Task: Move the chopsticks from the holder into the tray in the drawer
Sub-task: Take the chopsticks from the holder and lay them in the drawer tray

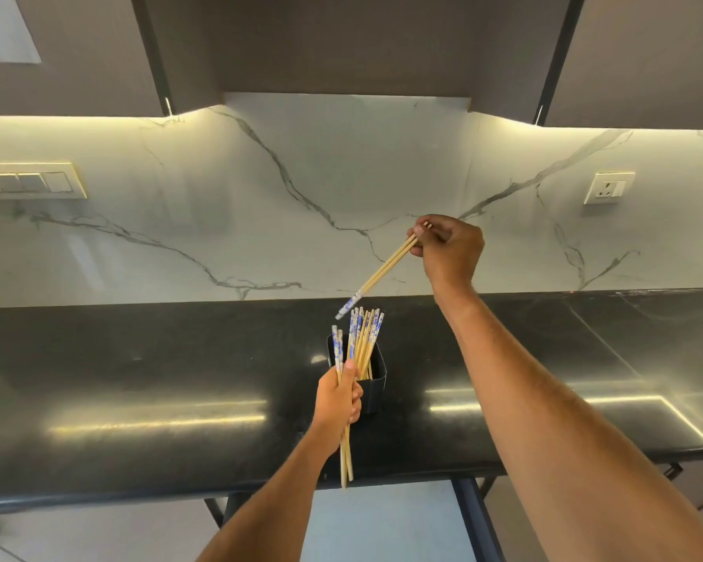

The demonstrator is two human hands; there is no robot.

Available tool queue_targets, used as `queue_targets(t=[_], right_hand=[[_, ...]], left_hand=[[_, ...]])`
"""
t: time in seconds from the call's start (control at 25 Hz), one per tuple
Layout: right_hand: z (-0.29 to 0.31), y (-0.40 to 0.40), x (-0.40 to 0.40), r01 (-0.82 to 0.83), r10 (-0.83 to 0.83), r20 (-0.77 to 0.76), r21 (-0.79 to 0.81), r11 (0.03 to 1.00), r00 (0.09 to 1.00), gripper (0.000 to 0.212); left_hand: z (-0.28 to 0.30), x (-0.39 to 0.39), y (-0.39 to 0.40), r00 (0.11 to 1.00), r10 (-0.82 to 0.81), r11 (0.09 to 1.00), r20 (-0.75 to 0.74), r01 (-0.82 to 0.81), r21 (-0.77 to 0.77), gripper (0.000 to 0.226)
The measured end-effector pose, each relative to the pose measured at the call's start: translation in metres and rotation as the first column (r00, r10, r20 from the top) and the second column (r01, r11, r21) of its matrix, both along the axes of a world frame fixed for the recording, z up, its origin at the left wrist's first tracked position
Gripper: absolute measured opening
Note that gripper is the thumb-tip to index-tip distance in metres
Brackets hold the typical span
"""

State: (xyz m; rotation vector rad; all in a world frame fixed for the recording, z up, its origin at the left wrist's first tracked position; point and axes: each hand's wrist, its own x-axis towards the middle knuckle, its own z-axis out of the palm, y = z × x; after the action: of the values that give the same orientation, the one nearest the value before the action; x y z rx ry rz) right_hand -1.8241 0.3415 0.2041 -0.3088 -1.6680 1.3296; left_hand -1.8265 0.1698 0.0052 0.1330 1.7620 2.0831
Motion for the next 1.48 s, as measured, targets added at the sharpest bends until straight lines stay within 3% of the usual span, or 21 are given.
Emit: queue_targets(t=[0.12, 0.28, 0.4, 0.6, 0.72, 0.92, 1.0, 1.12, 1.2, 1.28, 1.36, 1.44, 1.48], right_hand=[[-0.023, -0.014, 0.011, -0.073, 0.066, -0.047, -0.168, 0.983, 0.997, 0.009], [-0.091, -0.031, 0.032, -0.054, 0.06, -0.005, -0.506, 0.861, 0.998, 0.009], [-0.133, -0.036, 0.044, 0.037, 0.026, 0.111, -0.529, 0.848, 0.993, 0.008], [-0.167, -0.041, 0.054, 0.126, -0.004, 0.36, -0.316, 0.94, 0.933, 0.016], [-0.171, -0.045, 0.059, 0.098, 0.089, 0.449, -0.376, 0.922, 0.889, 0.013], [-0.168, -0.045, 0.065, -0.02, 0.367, 0.528, -0.55, 0.835, 0.766, 0.006], [-0.17, -0.043, 0.065, -0.044, 0.487, 0.461, -0.691, 0.722, 0.742, 0.016], [-0.193, -0.045, 0.059, -0.045, 0.54, 0.186, -0.922, 0.385, 0.821, 0.058], [-0.203, -0.058, 0.051, -0.129, 0.551, -0.028, -0.981, 0.145, 0.834, 0.082], [-0.203, -0.069, 0.04, -0.223, 0.485, -0.215, -0.974, -0.043, 0.848, 0.086], [-0.195, -0.074, 0.032, -0.243, 0.424, -0.249, -0.968, -0.071, 0.871, 0.083], [-0.19, -0.076, 0.031, -0.208, 0.444, -0.188, -0.978, -0.003, 0.876, 0.081], [-0.188, -0.075, 0.033, -0.165, 0.504, -0.104, -0.983, 0.076, 0.857, 0.08]], left_hand=[[0.03, -0.006, 0.015, 0.983, 0.1, 0.961, 0.155, -0.135, 0.241, 0.031], [0.055, -0.023, 0.036, 0.929, 0.117, 0.802, 0.35, -0.297, 0.519, 0.032], [0.054, -0.033, 0.039, 0.898, 0.124, 0.764, 0.423, -0.358, 0.537, 0.038], [0.048, -0.031, 0.04, 0.838, 0.255, 0.737, 0.482, -0.491, 0.465, 0.024], [0.045, -0.036, 0.041, 0.801, 0.268, 0.677, 0.536, -0.552, 0.486, 0.03], [0.043, -0.045, 0.037, 0.835, 0.311, 0.74, 0.455, -0.513, 0.435, 0.034], [0.046, -0.043, 0.034, 0.887, 0.32, 0.778, 0.332, -0.446, 0.442, 0.027], [0.048, -0.037, 0.037, 0.945, 0.291, 0.87, 0.151, -0.327, 0.37, 0.022], [0.046, -0.029, 0.041, 0.967, 0.249, 0.914, 0.048, -0.251, 0.319, 0.02], [0.042, -0.02, 0.044, 0.98, 0.198, 0.933, -0.01, -0.185, 0.31, 0.018], [0.038, -0.016, 0.043, 0.987, 0.16, 0.934, -0.014, -0.147, 0.327, 0.017], [0.038, -0.016, 0.04, 0.989, 0.147, 0.938, -0.004, -0.138, 0.319, 0.017], [0.038, -0.016, 0.038, 0.99, 0.139, 0.94, -0.006, -0.13, 0.314, 0.018]])
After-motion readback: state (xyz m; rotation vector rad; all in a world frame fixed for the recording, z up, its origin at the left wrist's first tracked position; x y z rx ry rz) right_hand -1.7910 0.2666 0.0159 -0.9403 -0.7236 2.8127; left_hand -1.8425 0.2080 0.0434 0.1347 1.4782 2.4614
